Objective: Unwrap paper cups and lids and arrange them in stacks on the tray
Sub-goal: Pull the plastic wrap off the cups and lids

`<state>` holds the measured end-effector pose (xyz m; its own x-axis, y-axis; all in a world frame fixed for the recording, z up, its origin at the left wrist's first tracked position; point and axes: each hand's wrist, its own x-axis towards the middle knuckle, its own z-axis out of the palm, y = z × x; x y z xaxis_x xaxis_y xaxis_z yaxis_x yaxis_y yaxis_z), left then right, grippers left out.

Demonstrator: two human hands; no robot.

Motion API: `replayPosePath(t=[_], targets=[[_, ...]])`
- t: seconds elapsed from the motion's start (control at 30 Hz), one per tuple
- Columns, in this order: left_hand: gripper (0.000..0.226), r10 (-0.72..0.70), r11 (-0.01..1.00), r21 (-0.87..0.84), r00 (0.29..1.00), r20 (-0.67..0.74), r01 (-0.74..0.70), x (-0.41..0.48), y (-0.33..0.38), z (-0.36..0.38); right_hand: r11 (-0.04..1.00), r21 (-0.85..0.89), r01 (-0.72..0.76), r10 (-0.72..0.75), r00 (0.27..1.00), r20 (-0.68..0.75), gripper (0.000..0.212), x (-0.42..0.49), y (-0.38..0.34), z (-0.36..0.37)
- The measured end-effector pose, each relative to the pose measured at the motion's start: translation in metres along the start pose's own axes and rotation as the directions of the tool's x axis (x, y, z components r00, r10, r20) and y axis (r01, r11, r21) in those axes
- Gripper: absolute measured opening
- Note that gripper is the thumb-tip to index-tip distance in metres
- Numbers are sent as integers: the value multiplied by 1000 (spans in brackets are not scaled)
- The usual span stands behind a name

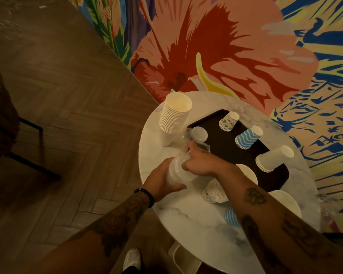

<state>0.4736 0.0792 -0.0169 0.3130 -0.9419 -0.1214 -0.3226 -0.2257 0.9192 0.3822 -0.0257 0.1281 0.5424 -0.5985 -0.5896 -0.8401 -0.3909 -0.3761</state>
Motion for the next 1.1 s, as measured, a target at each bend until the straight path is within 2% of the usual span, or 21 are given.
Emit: replayPosePath(t=[0.1, 0.3, 0.57, 0.8, 1.1], targets=[[85, -16, 1000, 2, 1000, 21, 16, 2, -2, -1, 997, 78, -9, 9, 1000, 1, 48, 5, -1, 1], [86, -30, 999, 22, 998, 61, 29, 3, 1, -1, 993, 108, -50, 49, 999, 11, 58, 7, 2, 5], [86, -30, 996, 80, 998, 50, 26, 8, 5, 2, 976, 215, -37, 55, 995, -82, 49, -4, 11, 15], [82, -50, 993, 108, 999, 8, 49, -1, 9, 4, 987, 136, 83, -57, 981, -187, 44, -22, 17, 25], [89, -92, 971, 224, 996, 22, 85, -28, 17, 3, 967, 242, 81, -56, 992, -109, 52, -41, 27, 26]])
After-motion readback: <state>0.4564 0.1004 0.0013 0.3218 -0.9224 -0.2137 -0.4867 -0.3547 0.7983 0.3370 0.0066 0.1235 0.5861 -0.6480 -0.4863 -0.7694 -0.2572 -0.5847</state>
